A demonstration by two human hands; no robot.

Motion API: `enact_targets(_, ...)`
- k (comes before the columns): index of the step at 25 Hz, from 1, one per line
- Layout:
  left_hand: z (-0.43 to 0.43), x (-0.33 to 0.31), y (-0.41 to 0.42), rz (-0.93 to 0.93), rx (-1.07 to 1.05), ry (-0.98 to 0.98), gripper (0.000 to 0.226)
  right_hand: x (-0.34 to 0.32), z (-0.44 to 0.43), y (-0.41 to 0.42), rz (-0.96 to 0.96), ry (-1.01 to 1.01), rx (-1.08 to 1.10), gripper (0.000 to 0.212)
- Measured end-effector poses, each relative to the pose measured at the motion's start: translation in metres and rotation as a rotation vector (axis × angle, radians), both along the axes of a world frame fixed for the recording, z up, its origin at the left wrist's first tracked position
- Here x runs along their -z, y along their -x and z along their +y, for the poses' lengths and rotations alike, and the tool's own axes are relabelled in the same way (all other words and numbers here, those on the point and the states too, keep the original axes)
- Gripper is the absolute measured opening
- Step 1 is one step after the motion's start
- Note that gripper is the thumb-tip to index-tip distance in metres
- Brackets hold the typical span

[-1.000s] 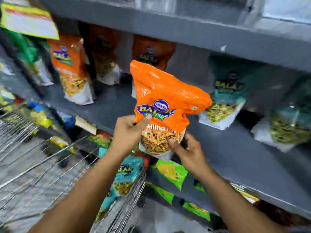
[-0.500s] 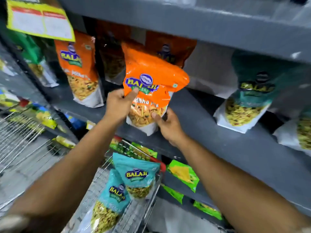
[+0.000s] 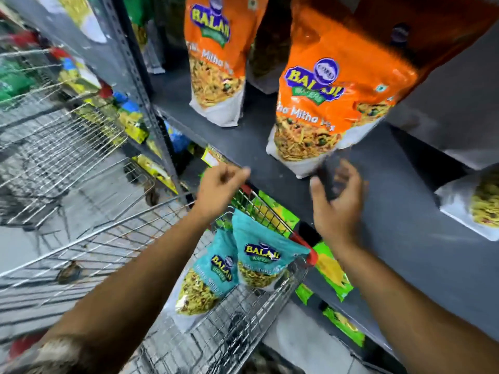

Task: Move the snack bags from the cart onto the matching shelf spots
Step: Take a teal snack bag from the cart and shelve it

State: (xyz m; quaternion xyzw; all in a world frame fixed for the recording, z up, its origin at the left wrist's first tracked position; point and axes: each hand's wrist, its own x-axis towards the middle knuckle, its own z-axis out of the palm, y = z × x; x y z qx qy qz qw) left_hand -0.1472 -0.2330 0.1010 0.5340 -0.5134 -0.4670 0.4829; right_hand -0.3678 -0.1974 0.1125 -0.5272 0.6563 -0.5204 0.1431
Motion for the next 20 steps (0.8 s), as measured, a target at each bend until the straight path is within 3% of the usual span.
enact_targets(3,0.068,0.087,-0.029,0.025,0.100,-0.419,0.012,0.017,0.047,-0.008,0.235,0.038,-0.319,0.011)
enact_targets(5,0.098,0.127,-0.027,-0.041,0.230,-0.619,0.020,0.024,0.065,-0.014,0.392,0.048,-0.537,0.004)
enact_targets(7,0.107,0.153,-0.010,-0.120,0.303,-0.617,0.033,0.029,0.075,-0.019,0.449,-0.105,-0.647,0.010)
enact_targets(10,0.105,0.171,0.017,-0.314,0.164,-0.580,0.033,0.042,0.082,-0.016,0.587,-0.674,-0.689,0.030)
enact_targets(12,0.108,0.176,0.025,-0.333,0.092,-0.555,0.032,0.048,0.081,-0.011,0.676,-0.927,-0.699,0.040)
enact_targets(18,0.128,0.156,0.011,-0.217,-0.019,-0.522,0.035,0.058,0.093,-0.010,0.871,-0.945,-0.674,0.034)
enact_targets(20,0.128,0.134,-0.008,-0.191,-0.061,-0.473,0.041,0.059,0.097,-0.008,0.790,-0.889,-0.687,0.045)
